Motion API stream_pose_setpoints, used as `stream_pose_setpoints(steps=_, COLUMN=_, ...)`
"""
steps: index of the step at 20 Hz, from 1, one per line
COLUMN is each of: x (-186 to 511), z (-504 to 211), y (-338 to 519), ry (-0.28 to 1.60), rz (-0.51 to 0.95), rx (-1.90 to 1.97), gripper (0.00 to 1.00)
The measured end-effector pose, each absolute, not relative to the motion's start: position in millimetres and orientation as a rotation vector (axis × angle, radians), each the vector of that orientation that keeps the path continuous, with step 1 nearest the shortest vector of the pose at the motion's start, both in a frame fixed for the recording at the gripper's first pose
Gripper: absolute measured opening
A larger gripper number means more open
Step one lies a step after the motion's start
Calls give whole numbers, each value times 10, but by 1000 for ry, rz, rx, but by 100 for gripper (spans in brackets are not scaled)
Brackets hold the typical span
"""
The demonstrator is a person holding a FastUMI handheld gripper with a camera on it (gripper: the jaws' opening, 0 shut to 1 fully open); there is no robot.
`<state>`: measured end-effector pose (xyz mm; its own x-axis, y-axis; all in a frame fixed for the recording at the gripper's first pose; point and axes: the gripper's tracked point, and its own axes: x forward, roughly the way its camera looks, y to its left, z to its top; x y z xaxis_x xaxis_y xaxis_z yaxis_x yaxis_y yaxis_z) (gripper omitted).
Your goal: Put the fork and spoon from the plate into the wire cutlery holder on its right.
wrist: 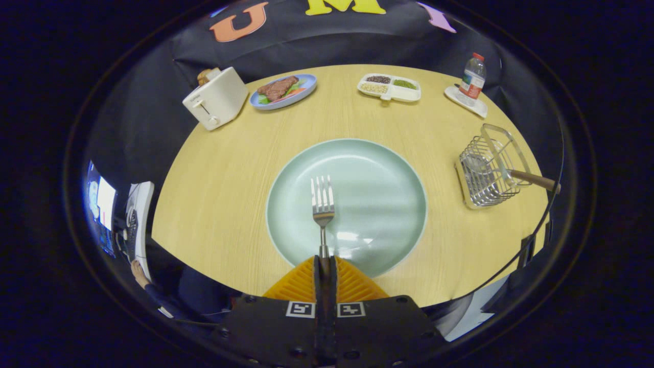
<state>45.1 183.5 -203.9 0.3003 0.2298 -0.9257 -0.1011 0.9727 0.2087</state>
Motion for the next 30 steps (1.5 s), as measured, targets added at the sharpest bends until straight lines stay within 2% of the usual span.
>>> stream_pose_setpoints(steps=7, x=493, z=-1256, y=820, ry=1167, rz=157, rx=91, gripper=1)
stream_pose_setpoints(steps=14, x=665, z=-981, y=-244, ry=1222, rz=39, rx=46, gripper=1)
stream_pose_setpoints(steps=21, x=896, z=-1075, y=-396, ry=1338, rz=52, rx=49, gripper=1)
stream_pose_setpoints(steps=30, x=1064, z=-1190, y=-400, ry=1388, rz=31, rx=50, gripper=4)
